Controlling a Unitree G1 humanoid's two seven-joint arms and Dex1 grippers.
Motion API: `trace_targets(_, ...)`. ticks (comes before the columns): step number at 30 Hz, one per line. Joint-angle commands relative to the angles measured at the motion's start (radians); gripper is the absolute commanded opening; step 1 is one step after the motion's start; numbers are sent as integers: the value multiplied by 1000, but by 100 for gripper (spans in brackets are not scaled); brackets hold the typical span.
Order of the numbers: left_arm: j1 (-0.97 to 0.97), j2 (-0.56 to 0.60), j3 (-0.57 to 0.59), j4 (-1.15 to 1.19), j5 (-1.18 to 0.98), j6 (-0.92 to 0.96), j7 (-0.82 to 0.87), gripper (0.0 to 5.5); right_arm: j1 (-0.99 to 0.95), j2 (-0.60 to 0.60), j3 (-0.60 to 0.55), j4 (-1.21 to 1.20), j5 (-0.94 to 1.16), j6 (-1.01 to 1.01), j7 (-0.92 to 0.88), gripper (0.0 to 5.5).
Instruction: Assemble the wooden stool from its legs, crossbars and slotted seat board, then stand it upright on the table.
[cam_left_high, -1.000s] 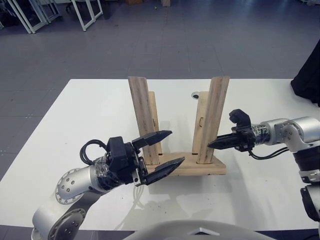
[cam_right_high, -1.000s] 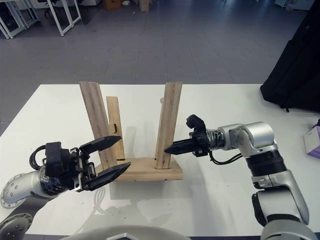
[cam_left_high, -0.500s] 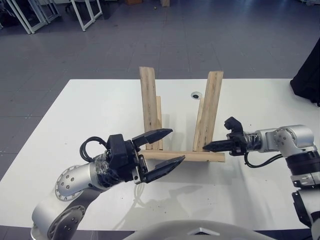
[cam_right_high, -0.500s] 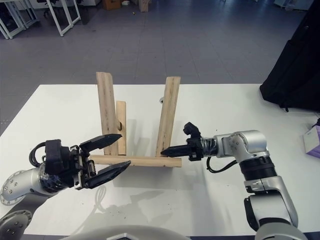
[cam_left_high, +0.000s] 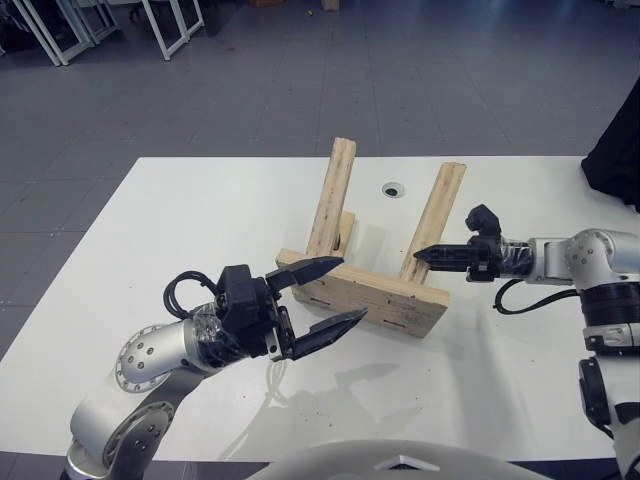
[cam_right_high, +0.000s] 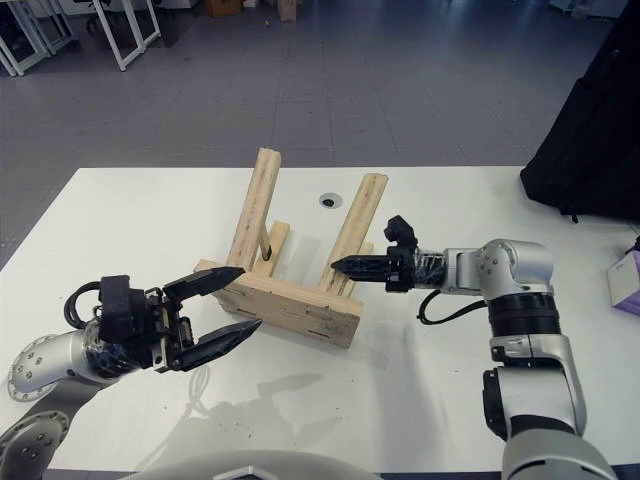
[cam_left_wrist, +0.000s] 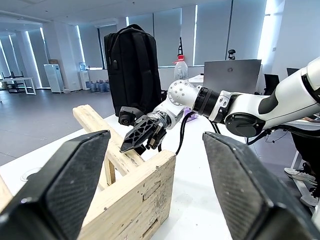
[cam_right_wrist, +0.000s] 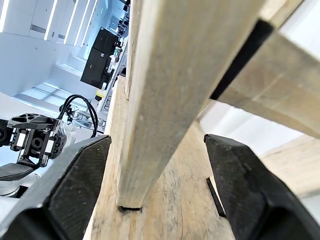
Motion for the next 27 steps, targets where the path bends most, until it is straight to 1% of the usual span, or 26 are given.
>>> trace_targets(1,6,13,44,39,11,-20,-18,343,81,-112,22,-135,23,-17,91,342)
trace_targets(4,29,34,84,79,18,-26,-52,343,181,-175,4,-216,-9,-135,140,342)
trace_targets(6,54,58,107,112,53,-38,-82,343,299,-183,-40,-285,-100,-391,132,342)
trace_targets(8,78,70,130,144,82,-65,-119,343,408,-169,-91,-347,-159,-573,102,342)
trace_targets(11,92,77,145,176,105,-84,-154,343,560,-158,-56,-423,-280,-797,65,342)
trace_targets(15,87,69,140,214,153,-106,-161,343,645,-74,-3,-445,-392,-1000,-18,342)
trace_targets(17,87,71,139,233,182,-109,-153,343,641,-19,23,-444,-432,-1058,-81,342)
trace_targets(18,98,93,128,260,211,-75,-140,343,634,11,29,-443,-437,-1068,-109,342)
trace_targets(20,131,118,116,305,258,-47,-140,343,637,37,45,-461,-440,-1071,-130,342)
trace_targets(24,134,149,109,410,334,-62,-169,343,646,5,62,-462,-440,-1044,-104,342)
trace_targets(27,69,157,86,558,443,-134,-160,343,643,-28,54,-477,-416,-1009,-76,342)
